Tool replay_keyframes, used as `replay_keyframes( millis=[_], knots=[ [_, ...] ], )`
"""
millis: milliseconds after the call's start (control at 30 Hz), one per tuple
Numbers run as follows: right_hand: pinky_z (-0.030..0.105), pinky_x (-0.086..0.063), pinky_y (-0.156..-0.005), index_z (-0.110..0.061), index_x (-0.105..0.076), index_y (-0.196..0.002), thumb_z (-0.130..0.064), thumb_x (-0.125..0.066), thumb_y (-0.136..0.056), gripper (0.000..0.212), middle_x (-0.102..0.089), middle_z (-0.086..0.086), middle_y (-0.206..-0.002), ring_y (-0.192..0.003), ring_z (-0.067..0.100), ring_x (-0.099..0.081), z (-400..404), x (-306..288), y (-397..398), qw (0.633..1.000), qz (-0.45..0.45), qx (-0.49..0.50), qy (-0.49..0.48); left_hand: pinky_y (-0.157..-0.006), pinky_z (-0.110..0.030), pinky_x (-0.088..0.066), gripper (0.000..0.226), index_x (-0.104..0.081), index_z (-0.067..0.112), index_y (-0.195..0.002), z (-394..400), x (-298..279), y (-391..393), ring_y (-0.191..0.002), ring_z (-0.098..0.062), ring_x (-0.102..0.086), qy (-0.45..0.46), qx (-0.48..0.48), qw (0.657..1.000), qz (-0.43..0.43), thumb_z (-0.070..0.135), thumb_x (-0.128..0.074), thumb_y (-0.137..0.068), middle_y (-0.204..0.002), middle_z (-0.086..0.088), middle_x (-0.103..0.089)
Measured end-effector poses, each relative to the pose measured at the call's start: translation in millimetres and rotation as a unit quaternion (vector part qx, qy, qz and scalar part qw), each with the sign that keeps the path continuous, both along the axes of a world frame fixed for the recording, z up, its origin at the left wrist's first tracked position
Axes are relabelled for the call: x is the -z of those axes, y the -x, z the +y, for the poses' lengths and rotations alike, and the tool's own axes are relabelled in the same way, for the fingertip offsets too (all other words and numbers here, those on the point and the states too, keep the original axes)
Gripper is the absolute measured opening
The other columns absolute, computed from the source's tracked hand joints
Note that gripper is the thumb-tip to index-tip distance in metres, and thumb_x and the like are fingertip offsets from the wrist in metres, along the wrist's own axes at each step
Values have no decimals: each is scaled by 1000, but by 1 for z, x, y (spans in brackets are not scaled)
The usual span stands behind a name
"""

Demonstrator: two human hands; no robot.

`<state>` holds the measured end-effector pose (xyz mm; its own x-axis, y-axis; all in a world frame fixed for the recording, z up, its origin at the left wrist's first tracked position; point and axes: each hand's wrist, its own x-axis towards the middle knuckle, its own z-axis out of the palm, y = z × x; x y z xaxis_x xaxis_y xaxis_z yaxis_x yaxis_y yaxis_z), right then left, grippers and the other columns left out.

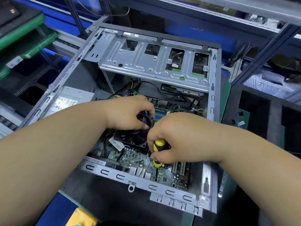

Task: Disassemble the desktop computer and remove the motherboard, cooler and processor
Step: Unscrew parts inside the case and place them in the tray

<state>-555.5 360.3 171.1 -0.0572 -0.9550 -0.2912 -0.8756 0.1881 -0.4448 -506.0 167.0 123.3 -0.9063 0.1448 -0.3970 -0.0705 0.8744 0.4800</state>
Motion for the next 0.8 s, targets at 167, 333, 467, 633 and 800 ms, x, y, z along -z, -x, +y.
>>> replay_keyframes(
  millis=[167, 333, 467, 633, 800],
  knots=[
    [35, -50, -70, -34, -65, -91, -45, -61, -87, 12, -62, -10, -84, -78, 9, -56, 1, -4, -4, 1000, 6, -18, -13, -99, -37, -41, 34, -57, 38, -106, 1, -1, 0, -111, -13, -50, -3, -9, 1000, -3, 31, -69, -75, -114, 12, -45],
    [37, -51, -79, -29, -67, -98, -39, -60, -90, 15, -61, -8, -91, -93, 16, -58, 1, -9, -15, 996, 16, -78, -25, -98, -36, -42, 32, -60, 37, -106, 2, -2, 0, -110, -12, -52, -1, -17, 1000, -5, 31, -72, -77, -114, 12, -46],
    [37, -51, -72, -30, -59, -104, -57, -39, -95, 36, -56, -6, -78, -84, 20, -57, 6, -10, -20, 995, 51, -77, -30, -95, -34, -45, 30, -61, 35, -106, 3, -3, -1, -104, -11, -55, -9, -32, 999, -5, 29, -73, -79, -114, 12, -45],
    [38, -49, -72, -28, -54, -111, -56, -34, -97, 37, -49, -8, -76, -83, 21, -55, 8, -8, -17, 996, 50, -63, -41, -98, -33, -42, 31, -61, 36, -106, 3, -2, 0, -106, -10, -53, 1, -28, 1000, -2, 30, -74, -78, -114, 12, -46],
    [39, -47, -82, -23, -49, -113, -32, -54, -91, 24, -53, -8, -93, -97, 17, -48, 11, -5, -14, 998, 7, -55, -15, -100, -35, -41, 32, -60, 39, -105, 3, -2, 1, -108, -10, -53, -2, -21, 1000, -6, 32, -74, -77, -113, 13, -47]
  ],
)
